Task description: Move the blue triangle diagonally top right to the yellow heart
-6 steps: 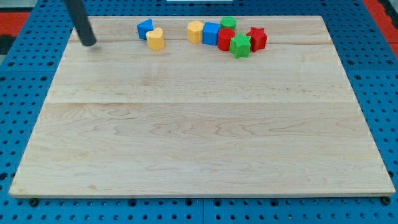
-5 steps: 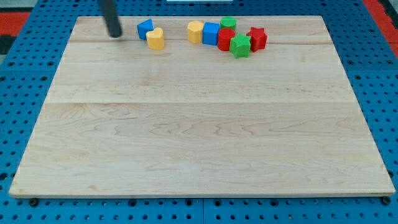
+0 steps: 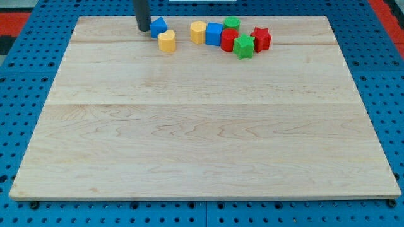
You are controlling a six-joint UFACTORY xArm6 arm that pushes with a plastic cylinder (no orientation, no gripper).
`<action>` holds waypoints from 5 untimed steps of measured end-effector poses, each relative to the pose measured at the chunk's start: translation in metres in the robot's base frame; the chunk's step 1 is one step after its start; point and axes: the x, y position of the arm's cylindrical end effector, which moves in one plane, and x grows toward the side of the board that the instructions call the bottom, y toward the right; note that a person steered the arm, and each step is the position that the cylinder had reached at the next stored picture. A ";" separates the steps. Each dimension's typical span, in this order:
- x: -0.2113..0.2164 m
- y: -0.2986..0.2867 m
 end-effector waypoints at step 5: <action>0.020 0.049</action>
